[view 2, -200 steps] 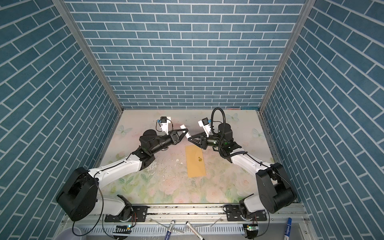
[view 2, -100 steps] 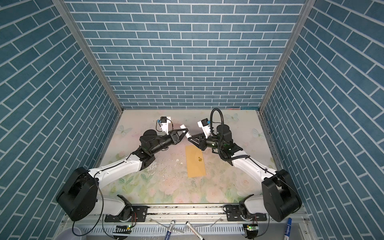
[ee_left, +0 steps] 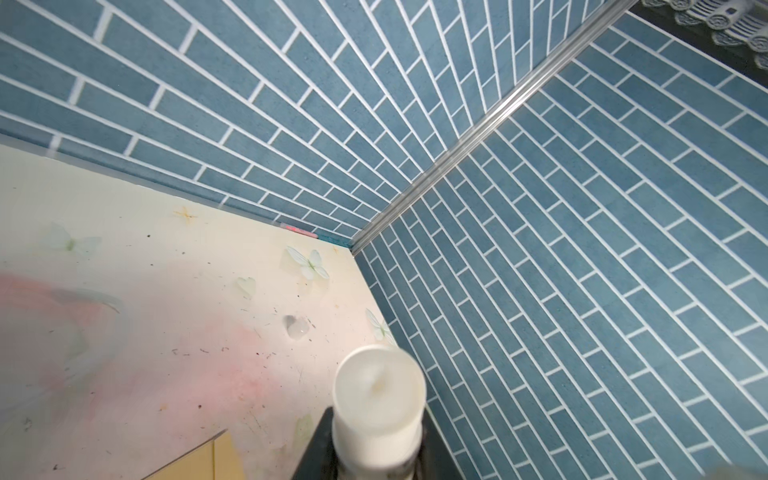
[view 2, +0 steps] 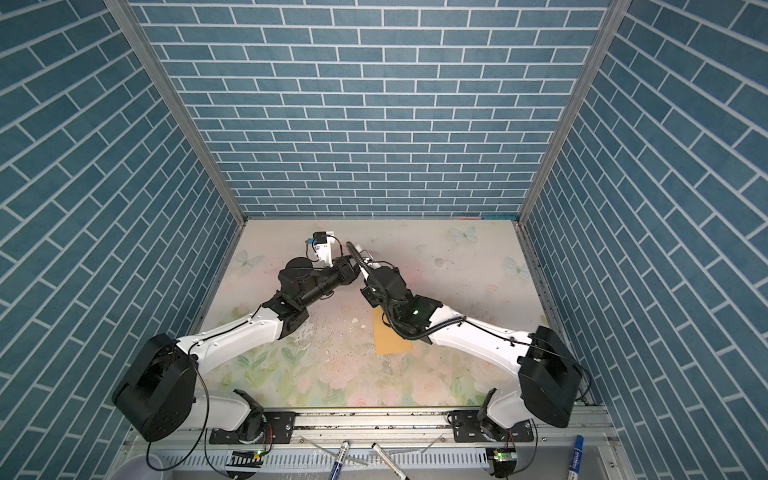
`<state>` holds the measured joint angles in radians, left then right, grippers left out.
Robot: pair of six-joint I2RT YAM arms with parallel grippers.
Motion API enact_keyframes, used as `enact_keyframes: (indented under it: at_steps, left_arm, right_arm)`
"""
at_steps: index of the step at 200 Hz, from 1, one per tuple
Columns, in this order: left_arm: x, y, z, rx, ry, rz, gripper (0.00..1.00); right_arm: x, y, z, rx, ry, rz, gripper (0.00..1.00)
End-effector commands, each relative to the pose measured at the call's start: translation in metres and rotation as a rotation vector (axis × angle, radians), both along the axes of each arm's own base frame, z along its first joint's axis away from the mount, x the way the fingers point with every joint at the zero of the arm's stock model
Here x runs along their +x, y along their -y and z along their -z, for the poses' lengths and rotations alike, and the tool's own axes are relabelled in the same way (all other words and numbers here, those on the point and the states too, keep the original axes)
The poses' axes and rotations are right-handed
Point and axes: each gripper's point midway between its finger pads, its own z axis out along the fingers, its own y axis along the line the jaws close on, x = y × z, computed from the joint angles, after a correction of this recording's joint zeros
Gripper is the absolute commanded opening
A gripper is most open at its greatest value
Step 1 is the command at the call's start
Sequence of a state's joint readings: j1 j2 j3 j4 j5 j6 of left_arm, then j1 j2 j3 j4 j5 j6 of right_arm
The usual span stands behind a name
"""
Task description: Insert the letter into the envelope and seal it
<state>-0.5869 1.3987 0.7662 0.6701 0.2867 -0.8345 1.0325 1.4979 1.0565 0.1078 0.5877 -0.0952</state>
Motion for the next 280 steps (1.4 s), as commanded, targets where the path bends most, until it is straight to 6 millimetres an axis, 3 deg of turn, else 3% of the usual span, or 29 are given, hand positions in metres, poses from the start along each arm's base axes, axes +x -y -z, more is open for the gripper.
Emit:
enact_keyframes:
  at_steps: [1, 14, 43, 71, 92, 124, 183, 254, 280]
  left_arm:
    - [-0.019, 0.017, -0.008, -0.015, 0.021, 0.107, 0.0]
    - [-0.019, 0.017, -0.008, -0.015, 0.022, 0.107, 0.0]
    - [-0.019, 0.017, -0.01, -0.014, 0.029, 0.106, 0.0]
    - [-0.021, 0.017, -0.015, -0.018, 0.041, 0.115, 0.0]
    - [-0.024, 0.018, -0.02, -0.02, 0.057, 0.132, 0.0]
    - [-0.03, 0.016, -0.031, -0.021, 0.092, 0.151, 0.0]
    - [-0.033, 0.018, -0.037, -0.037, 0.1, 0.169, 0.0]
    - [-0.031, 0.019, -0.032, -0.04, 0.087, 0.171, 0.0]
    - [-0.03, 0.02, -0.027, -0.04, 0.076, 0.168, 0.0]
  right_arm:
    - [0.027, 0.026, -0.021, -0.158, 0.169, 0.238, 0.0]
    - [0.025, 0.019, -0.017, -0.143, 0.147, 0.201, 0.01]
    - [0.011, 0.009, -0.013, -0.007, 0.043, 0.04, 0.18]
    - [-0.012, 0.002, -0.012, 0.235, -0.193, -0.241, 0.53]
    - [-0.033, 0.004, -0.019, 0.411, -0.361, -0.455, 0.68]
    - [-0.048, 0.014, -0.024, 0.549, -0.503, -0.631, 0.7]
    - [-0.046, 0.017, -0.023, 0.682, -0.598, -0.729, 0.55]
    - [-0.042, 0.015, -0.019, 0.699, -0.619, -0.717, 0.04]
    - [-0.036, 0.017, -0.02, 0.705, -0.605, -0.675, 0.0]
